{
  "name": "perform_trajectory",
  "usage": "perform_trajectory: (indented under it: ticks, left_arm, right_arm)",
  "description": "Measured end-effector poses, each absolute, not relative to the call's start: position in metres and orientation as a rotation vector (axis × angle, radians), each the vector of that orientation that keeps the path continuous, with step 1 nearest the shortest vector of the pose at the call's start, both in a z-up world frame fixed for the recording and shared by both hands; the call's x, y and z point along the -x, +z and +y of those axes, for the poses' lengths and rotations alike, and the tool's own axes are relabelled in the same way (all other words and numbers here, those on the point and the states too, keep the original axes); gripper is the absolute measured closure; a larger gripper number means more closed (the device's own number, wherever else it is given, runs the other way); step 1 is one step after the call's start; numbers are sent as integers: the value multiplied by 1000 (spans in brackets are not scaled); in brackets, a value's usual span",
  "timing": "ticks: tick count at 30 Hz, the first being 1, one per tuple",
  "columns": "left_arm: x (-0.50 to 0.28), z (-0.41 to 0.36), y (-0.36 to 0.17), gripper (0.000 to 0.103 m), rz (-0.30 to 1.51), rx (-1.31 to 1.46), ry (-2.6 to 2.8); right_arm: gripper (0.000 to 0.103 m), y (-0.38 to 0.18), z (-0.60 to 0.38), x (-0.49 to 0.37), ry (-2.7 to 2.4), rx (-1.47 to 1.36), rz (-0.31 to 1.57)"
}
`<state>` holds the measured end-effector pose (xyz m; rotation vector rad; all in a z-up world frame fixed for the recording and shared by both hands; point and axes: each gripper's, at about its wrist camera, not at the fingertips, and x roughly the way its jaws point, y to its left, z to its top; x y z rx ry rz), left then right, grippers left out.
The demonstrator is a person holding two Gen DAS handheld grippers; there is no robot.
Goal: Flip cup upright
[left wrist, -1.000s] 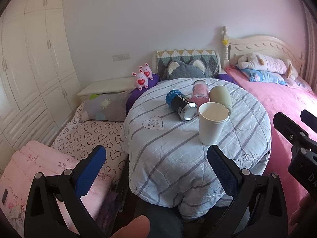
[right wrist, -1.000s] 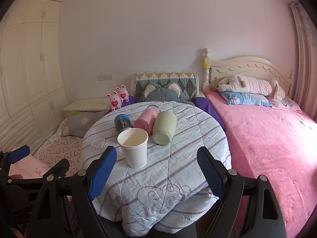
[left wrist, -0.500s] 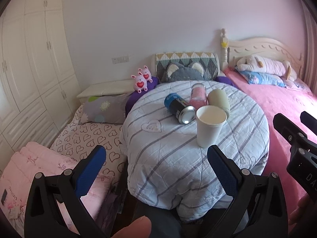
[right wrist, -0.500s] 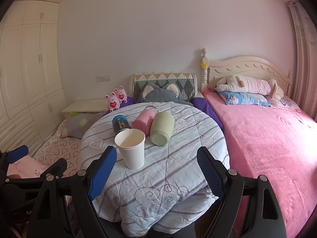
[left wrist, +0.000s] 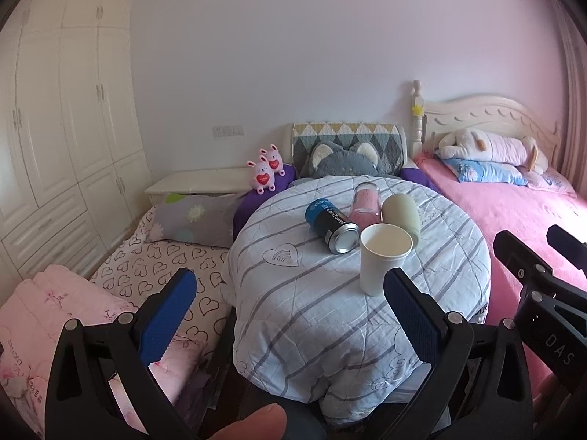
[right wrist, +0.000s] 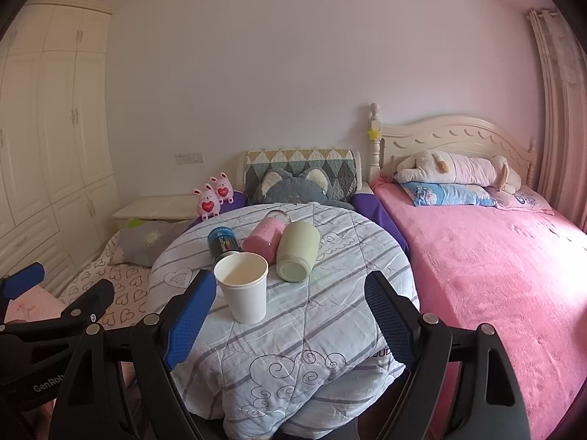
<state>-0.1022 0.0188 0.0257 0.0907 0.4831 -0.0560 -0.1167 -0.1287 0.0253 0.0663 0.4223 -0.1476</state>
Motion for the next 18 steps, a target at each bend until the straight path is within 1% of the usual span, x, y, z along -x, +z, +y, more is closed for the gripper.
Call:
perform_trajectory:
  ticks: [18]
  left_arm:
    - [108, 23, 26, 0, 482, -76, -77]
  right_arm:
    - [19, 25, -126, 116, -144, -62, 430]
